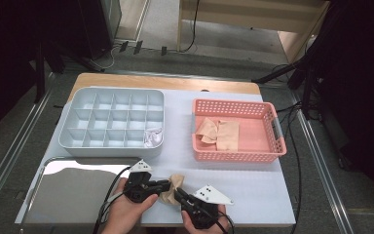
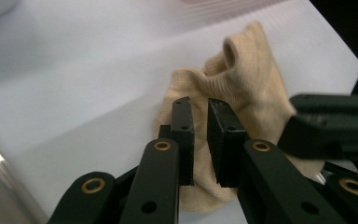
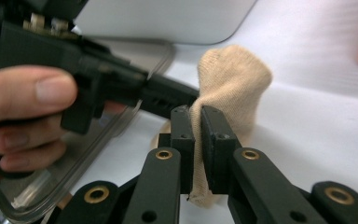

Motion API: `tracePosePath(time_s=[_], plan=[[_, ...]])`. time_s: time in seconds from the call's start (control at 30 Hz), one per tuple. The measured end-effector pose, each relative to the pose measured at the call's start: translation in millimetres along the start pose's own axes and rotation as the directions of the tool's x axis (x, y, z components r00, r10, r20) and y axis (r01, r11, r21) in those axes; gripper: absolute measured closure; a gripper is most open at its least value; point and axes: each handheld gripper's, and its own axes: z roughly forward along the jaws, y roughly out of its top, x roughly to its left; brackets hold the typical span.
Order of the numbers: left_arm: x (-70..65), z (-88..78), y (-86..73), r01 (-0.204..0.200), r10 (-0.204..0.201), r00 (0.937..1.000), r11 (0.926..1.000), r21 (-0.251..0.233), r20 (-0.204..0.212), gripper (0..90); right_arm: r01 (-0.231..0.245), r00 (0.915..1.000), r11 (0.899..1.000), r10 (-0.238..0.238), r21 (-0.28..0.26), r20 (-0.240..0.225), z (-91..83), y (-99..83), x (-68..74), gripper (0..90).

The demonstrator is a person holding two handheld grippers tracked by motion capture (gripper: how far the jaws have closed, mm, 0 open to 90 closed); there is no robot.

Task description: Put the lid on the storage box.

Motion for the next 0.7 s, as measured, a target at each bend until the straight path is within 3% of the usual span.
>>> tracePosePath(time_s=[0.17, 0.33, 0.4, 0.53, 0.6, 0.7], plan=[[-10.8, 4.6, 1.9, -0.028, 0.028, 0.9996, 0.9994, -0.018, -0.002, 81.8, -0.049, 0.9976, 0.999, 0.048, 0.008, 0.05, -8.7, -1.1, -12.5, 84.6], [-25.3, 15.0, 7.8, -0.08, 0.08, 0.9967, 0.9968, 0.009, -0.012, 82.4, -0.123, 0.9891, 0.992, 0.121, 0.028, 0.084, -8.3, -7.8, -27.5, 84.6], [-27.2, 20.4, 10.1, -0.091, 0.091, 0.9952, 0.9957, 0.019, -0.034, 84.0, -0.162, 0.9846, 0.986, 0.16, 0.023, 0.07, -9.1, -9.1, -32.5, 84.7], [-24.3, 28.5, 10.6, -0.071, 0.072, 0.9967, 0.9966, 0.043, -0.037, 87.9, -0.185, 0.9823, 0.983, 0.185, 0.004, 0.03, -10.9, -8.8, -34.8, 85.5], [-22.7, 28.8, 10.8, -0.058, 0.059, 0.9979, 0.9974, 0.042, -0.027, 88.8, -0.199, 0.9799, 0.98, 0.199, -0.015, -0.018, -10.8, -8.3, -32.8, 85.8], [-16.2, 26.9, 9.5, -0.028, 0.028, 0.9996, 0.9988, 0.04, 0.008, 89.1, -0.174, 0.9845, 0.984, 0.173, -0.024, -0.029, -7.1, -7.8, -24.8, 85.7]])
